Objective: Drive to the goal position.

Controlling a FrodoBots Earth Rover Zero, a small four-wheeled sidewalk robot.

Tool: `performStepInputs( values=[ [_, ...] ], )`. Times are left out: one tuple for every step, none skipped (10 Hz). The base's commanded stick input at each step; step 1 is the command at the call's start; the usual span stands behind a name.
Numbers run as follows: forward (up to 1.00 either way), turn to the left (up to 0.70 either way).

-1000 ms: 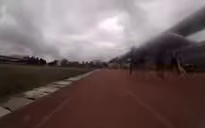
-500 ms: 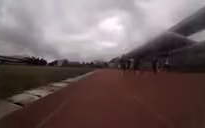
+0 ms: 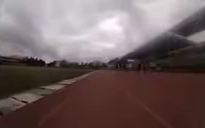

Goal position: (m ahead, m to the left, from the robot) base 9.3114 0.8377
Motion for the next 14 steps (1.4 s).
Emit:
performStepInputs(
  values=[
    [0.7,0.0],
    [0.7,0.0],
    [0.7,0.0],
    [0.7,0.0],
    [0.7,0.0],
    [0.7,0.0],
    [0.7,0.0],
    [0.7,0.0],
    [0.7,0.0],
    [0.7,0.0],
    [0.7,0.0],
    [0.7,0.0],
    [0.7,0.0],
    [0.7,0.0]
  ],
)
